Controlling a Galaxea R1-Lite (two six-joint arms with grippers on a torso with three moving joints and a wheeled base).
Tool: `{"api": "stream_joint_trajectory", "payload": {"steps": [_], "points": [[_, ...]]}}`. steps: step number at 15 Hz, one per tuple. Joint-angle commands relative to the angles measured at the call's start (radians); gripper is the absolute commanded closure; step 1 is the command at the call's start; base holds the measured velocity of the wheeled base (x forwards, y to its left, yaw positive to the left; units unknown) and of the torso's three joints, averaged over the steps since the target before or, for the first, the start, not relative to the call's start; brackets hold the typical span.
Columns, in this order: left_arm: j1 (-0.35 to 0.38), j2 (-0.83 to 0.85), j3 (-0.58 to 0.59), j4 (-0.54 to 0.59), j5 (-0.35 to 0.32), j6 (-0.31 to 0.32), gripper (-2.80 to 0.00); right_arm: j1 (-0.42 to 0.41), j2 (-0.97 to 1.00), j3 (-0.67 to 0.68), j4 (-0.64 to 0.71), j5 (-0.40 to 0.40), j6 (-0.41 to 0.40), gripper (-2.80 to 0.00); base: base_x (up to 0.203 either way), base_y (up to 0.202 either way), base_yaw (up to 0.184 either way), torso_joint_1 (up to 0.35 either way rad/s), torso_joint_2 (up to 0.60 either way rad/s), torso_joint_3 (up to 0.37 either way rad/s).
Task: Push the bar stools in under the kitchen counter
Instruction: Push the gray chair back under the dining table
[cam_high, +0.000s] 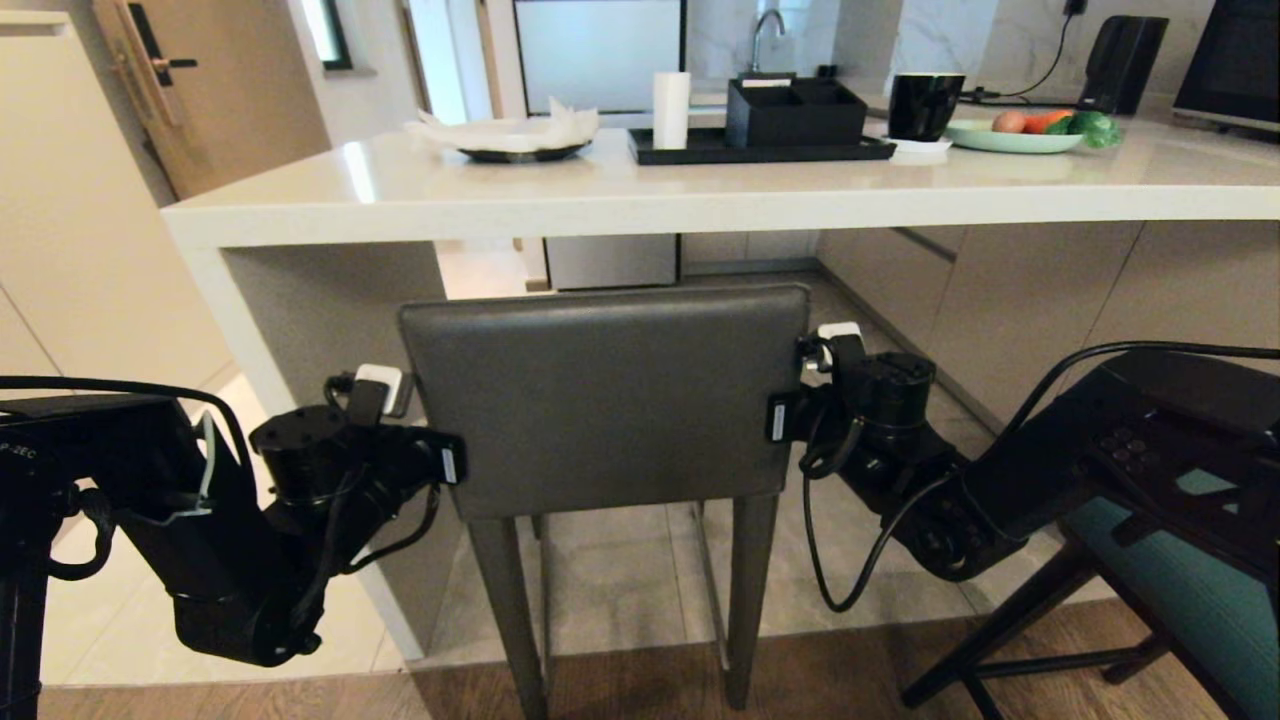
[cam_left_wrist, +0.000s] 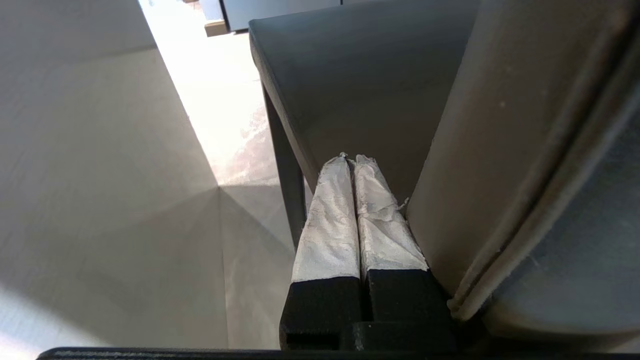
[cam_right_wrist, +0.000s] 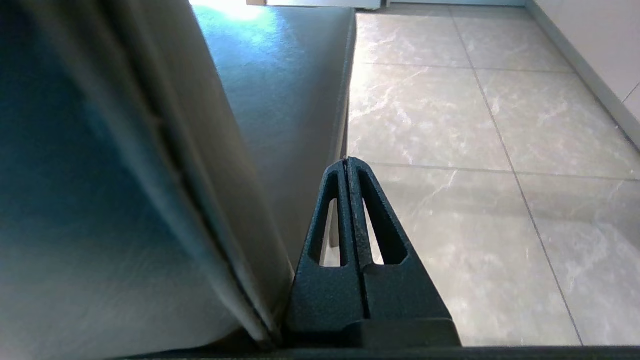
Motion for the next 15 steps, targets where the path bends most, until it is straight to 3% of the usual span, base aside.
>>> {"api": "stream_joint_trajectory", "payload": {"steps": [1,6,15], "points": [[0.0,-0.002,0.001,-0.009,0.0,0.0,0.0,0.0,-0.009,0.003,-0.007,-0.009,0.0,0.0,0.188,0.0,-0.002,0.004,0.0,-0.001],[0.0,-0.007,0.012,-0.015,0.007,0.0,0.0,0.009,-0.013,0.013,-0.007,-0.01,-0.002,0.0,0.165,0.0,0.0,0.005,0.0,0.002],[0.078,-0.038,0.074,-0.015,-0.001,0.002,0.0,0.065,0.046,-0.055,-0.003,-0.021,-0.008,0.0,0.0,0.0,0.0,0.0,0.0,0.0]]}}
